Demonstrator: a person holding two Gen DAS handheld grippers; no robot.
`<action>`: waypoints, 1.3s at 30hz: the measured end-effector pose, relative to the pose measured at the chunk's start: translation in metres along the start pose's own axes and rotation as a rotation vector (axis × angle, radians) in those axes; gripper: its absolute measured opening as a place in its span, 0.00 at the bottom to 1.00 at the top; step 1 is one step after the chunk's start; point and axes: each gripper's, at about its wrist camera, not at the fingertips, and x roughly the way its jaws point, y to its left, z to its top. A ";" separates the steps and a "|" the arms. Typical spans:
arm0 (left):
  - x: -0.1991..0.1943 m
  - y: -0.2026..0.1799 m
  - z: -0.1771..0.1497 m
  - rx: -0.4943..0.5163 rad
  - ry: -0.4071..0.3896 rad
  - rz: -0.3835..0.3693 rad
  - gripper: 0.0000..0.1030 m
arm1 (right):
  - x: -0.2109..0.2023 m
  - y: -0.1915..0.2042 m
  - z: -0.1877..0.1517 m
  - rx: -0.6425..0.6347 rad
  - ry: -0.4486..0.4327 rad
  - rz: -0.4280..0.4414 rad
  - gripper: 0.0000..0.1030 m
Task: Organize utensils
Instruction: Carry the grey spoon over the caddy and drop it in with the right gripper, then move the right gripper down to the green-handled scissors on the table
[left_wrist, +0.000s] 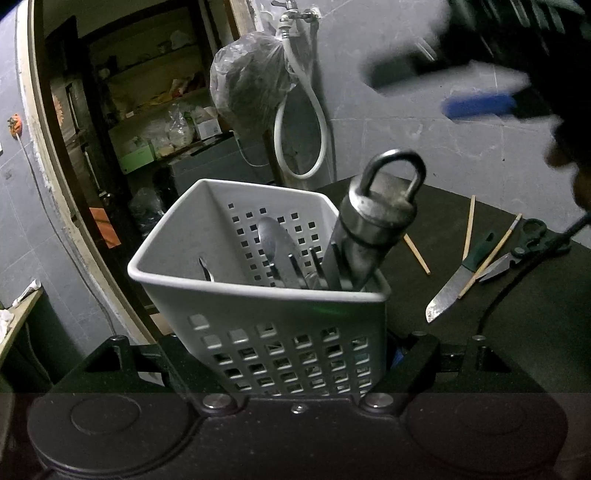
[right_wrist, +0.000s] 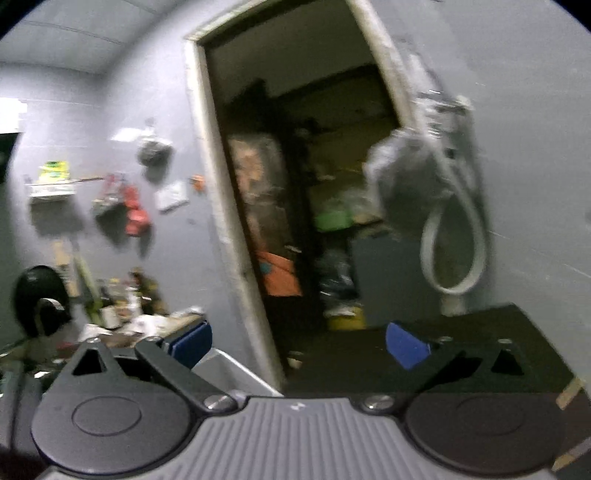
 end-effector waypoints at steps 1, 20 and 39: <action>0.000 0.000 0.000 0.000 0.001 0.000 0.81 | -0.002 -0.007 -0.004 0.013 0.020 -0.038 1.00; 0.003 0.002 0.003 0.006 0.016 -0.008 0.81 | 0.004 -0.130 -0.074 0.192 0.333 -0.549 1.00; 0.003 0.002 0.001 0.021 0.010 -0.010 0.82 | -0.001 -0.124 -0.087 0.153 0.536 -0.535 1.00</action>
